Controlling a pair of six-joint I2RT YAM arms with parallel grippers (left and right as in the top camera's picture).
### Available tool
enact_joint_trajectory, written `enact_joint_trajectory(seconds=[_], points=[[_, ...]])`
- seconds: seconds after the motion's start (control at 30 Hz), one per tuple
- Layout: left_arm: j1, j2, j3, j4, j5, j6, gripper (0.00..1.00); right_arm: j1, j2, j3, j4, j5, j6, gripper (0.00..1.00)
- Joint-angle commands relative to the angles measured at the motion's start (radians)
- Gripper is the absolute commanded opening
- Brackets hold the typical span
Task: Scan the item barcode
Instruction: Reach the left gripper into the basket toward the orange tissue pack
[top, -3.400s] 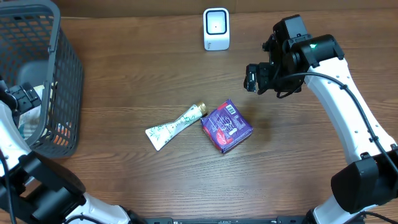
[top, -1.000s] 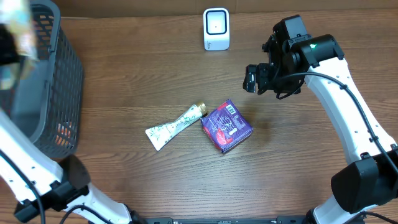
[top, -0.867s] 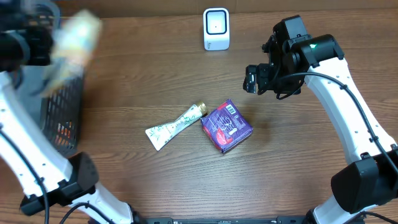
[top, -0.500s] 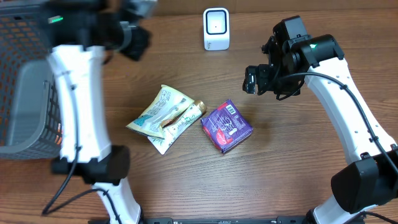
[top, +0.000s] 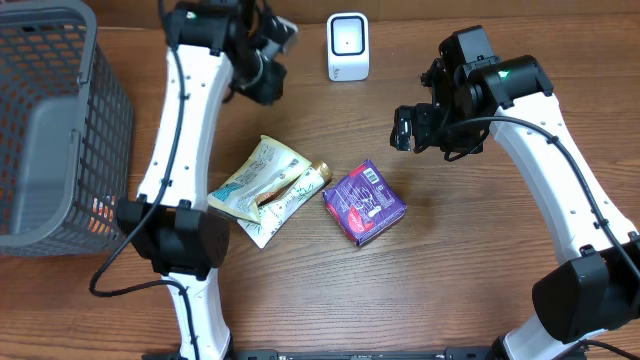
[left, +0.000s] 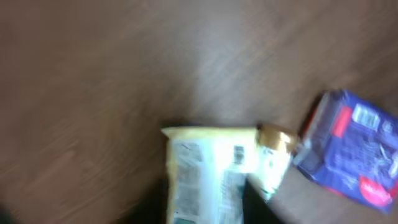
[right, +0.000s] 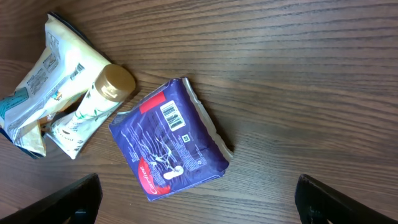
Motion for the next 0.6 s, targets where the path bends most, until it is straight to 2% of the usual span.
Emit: enact_joint_trajectory(seconds=[0.0,0.1,0.2,0.43,0.57], points=[[0.076,-0.112,0.218,0.008,-0.057,-0.145,1.0,0.003,-0.006,-0.001,0.005,-0.007,-0.001,1.0],[0.175,-0.166,0.352,0.013,-0.058,-0.256,1.0,0.003,-0.006,-0.001,0.003,-0.008,0.0,1.0],[0.344,-0.203,0.436,0.015,-0.064,-0.393,1.0,0.003,-0.006,-0.001,-0.001,-0.008,0.0,1.0],[0.75,-0.172,0.426,-0.032,-0.034,-0.681,1.0,0.003,-0.006,-0.001,-0.009,-0.008,0.0,1.0],[0.867,-0.131,0.419,-0.04,-0.03,-0.784,1.0,0.003,-0.006,-0.001,-0.016,-0.008,0.0,1.0]])
